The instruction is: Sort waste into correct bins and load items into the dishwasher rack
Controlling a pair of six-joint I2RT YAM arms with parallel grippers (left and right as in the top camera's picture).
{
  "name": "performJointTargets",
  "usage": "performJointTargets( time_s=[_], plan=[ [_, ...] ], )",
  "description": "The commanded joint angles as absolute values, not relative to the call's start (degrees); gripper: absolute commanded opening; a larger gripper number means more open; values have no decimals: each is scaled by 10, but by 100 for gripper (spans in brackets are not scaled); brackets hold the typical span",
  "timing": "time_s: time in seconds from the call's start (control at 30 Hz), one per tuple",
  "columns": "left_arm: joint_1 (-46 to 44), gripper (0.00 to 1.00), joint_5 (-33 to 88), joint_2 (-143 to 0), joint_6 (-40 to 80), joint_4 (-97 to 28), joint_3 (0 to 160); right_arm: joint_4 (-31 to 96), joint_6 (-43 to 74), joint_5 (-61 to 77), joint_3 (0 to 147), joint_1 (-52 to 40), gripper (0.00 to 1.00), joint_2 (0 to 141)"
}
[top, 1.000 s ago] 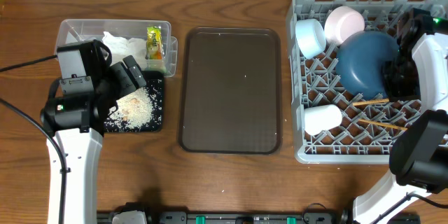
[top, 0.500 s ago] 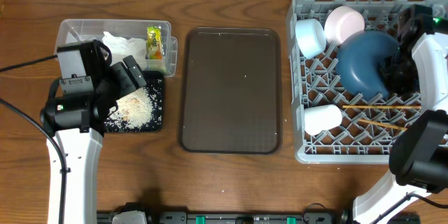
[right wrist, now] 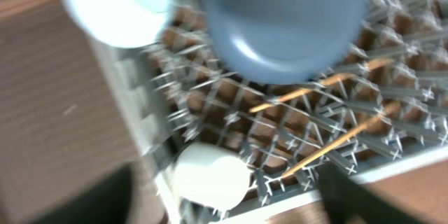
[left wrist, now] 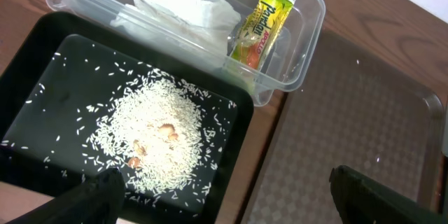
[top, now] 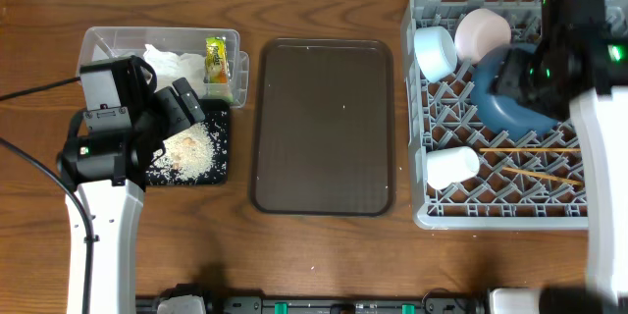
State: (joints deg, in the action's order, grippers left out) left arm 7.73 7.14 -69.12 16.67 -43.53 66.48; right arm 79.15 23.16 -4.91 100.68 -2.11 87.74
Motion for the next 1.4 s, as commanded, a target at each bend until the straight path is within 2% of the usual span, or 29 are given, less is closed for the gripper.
performJointTargets(
  time_s=[0.0, 0.47, 0.57, 0.7, 0.8, 0.93, 1.13, 1.37],
  plan=[
    [80, 96, 68, -692, 162, -437, 675, 797, 173, -32, 1016, -57, 99, 820],
    [80, 96, 68, -692, 162, -437, 675, 818, 168, -61, 1016, -82, 99, 710],
    [80, 96, 68, -692, 162, -437, 675, 807, 136, -62, 1016, -82, 99, 696],
    [80, 96, 68, -692, 162, -437, 675, 769, 90, -62, 1012, -82, 99, 685],
    [80, 96, 68, -692, 162, -437, 675, 688, 52, -48, 975, -69, 99, 660],
    [80, 96, 68, -692, 162, -437, 675, 522, -26, 1, 836, -63, 99, 581],
    [80, 96, 68, -692, 162, -437, 675, 289, -34, 7, 549, -52, 99, 422],
    [80, 96, 68, -692, 162, -437, 675, 144, -33, 9, 277, -49, 99, 246]
  ],
)
